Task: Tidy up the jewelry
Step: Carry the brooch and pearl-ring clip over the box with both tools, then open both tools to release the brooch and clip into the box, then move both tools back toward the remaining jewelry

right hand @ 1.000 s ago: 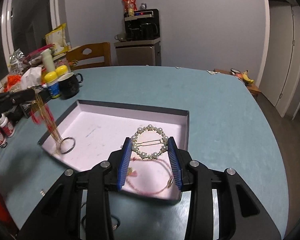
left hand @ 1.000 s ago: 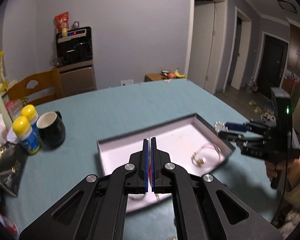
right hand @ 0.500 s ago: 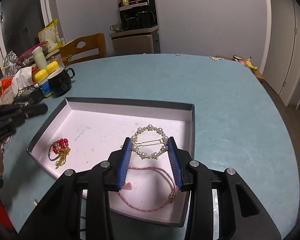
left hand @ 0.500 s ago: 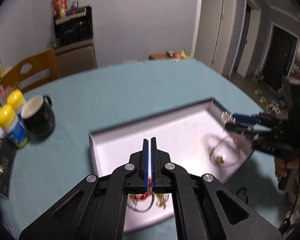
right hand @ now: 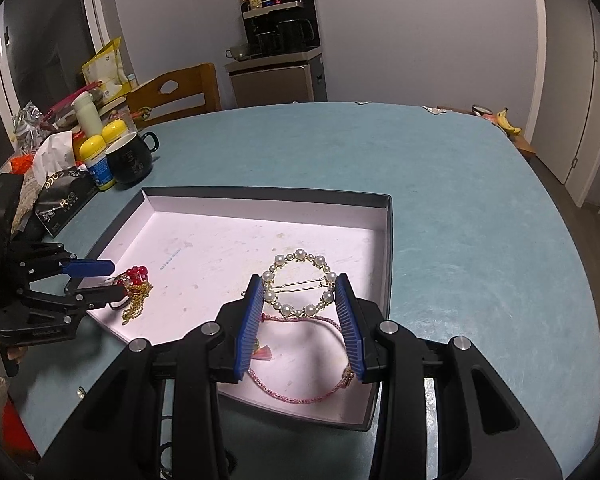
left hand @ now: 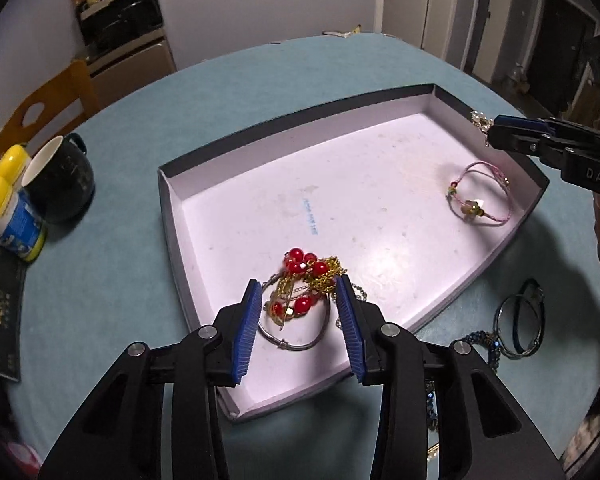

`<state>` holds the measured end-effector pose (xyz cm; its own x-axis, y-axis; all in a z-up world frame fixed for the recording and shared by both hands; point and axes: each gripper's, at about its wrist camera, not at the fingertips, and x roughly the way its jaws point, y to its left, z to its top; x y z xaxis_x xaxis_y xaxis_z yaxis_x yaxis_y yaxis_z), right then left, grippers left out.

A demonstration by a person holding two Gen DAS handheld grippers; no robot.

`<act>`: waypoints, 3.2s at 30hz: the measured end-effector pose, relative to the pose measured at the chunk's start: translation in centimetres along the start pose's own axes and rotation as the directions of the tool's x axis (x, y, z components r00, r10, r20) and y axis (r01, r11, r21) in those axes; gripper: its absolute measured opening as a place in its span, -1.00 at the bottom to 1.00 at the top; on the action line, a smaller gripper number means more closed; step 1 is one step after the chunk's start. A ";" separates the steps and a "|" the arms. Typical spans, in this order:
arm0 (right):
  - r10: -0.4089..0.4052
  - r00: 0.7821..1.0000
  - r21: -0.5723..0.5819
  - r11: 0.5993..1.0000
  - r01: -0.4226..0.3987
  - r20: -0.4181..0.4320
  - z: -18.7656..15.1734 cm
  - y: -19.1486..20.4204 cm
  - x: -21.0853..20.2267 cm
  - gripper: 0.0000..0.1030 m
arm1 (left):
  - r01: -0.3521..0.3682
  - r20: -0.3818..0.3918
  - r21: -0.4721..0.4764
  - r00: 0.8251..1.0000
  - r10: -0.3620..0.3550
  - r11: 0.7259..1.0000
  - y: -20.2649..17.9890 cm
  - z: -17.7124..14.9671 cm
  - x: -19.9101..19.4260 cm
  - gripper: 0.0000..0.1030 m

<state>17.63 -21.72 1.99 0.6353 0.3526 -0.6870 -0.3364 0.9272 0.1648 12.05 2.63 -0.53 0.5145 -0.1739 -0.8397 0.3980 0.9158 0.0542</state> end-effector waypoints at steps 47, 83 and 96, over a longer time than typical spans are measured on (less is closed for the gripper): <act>-0.064 0.994 0.008 0.998 0.065 -0.087 0.9 0.0 4.4 -0.27 | -0.048 0.028 -0.188 0.998 0.055 0.981 3.4 4.0 1.5 -0.89; -0.071 0.997 -0.035 0.997 0.071 0.009 -7.4 1.0 -8.6 0.89 | -0.094 0.186 -0.114 0.976 0.114 0.989 -2.5 -6.2 -9.1 0.79; 0.015 0.995 -0.056 0.998 -0.021 -0.097 -11.1 3.4 -6.9 0.89 | 0.070 0.101 -0.035 0.993 -0.066 0.997 -6.2 -9.6 -5.1 0.79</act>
<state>4.38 -22.42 -0.60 0.5596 0.3528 -0.7499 -0.3882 0.9110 0.1389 -0.36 1.31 -1.77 0.5614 -0.2700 -0.7823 0.4059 0.9136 -0.0240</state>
